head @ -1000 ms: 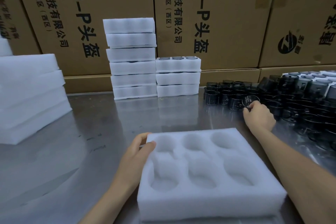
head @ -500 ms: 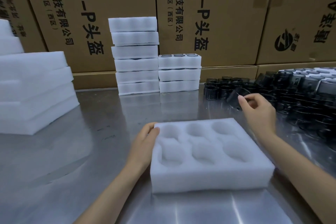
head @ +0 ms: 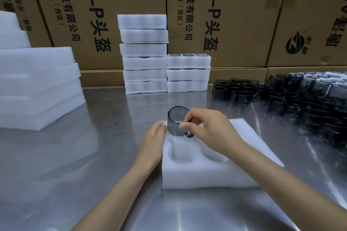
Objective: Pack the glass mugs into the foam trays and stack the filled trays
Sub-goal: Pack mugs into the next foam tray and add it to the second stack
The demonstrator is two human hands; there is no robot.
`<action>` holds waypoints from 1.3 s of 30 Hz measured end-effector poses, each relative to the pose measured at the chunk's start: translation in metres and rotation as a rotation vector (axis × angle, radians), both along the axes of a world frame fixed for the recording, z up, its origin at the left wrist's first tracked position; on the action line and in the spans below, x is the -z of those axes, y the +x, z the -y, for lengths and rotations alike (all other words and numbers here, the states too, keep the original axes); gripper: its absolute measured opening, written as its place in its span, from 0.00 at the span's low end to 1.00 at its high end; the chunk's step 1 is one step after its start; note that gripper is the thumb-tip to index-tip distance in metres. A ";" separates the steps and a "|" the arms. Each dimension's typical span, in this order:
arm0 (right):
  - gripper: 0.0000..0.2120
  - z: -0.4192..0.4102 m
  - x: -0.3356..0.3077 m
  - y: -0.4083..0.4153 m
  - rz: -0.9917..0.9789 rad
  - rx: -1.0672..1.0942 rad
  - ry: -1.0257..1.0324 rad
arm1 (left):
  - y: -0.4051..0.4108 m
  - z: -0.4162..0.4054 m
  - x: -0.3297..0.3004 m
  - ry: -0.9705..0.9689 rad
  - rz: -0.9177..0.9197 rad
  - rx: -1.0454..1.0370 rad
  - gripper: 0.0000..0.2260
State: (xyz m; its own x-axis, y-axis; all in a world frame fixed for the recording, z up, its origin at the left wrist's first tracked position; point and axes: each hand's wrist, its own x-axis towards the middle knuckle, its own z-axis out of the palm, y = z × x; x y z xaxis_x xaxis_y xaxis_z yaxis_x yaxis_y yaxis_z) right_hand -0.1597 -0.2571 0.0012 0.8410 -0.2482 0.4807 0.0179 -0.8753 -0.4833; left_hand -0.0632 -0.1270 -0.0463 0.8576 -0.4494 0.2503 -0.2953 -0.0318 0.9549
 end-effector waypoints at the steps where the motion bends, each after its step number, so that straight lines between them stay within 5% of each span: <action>1: 0.10 0.000 0.000 0.000 -0.013 0.002 -0.017 | 0.000 0.000 0.000 0.007 0.008 0.000 0.11; 8: 0.09 -0.001 -0.001 -0.003 -0.050 0.000 -0.055 | -0.002 -0.002 -0.001 0.024 0.061 -0.019 0.13; 12: 0.17 0.001 0.000 -0.007 -0.059 -0.025 -0.056 | -0.005 -0.014 -0.006 0.062 0.407 0.034 0.18; 16: 0.24 0.000 0.006 -0.005 -0.404 -0.086 -0.193 | -0.001 -0.024 -0.005 0.306 0.648 0.101 0.22; 22: 0.24 0.000 0.006 -0.005 -0.492 -0.098 -0.205 | -0.002 -0.024 -0.004 0.350 0.576 0.117 0.22; 26: 0.21 0.015 -0.006 -0.002 -0.342 -0.139 0.184 | -0.005 -0.023 -0.002 0.226 0.420 0.132 0.17; 31: 0.13 0.109 -0.014 0.004 0.089 0.177 0.466 | 0.004 -0.018 -0.001 0.208 0.156 0.180 0.22; 34: 0.21 0.164 0.019 0.009 0.072 0.406 0.549 | 0.008 -0.016 0.002 0.182 0.061 0.221 0.24; 39: 0.28 0.209 0.056 0.024 0.070 0.650 0.386 | 0.013 -0.015 0.004 0.135 0.028 0.231 0.30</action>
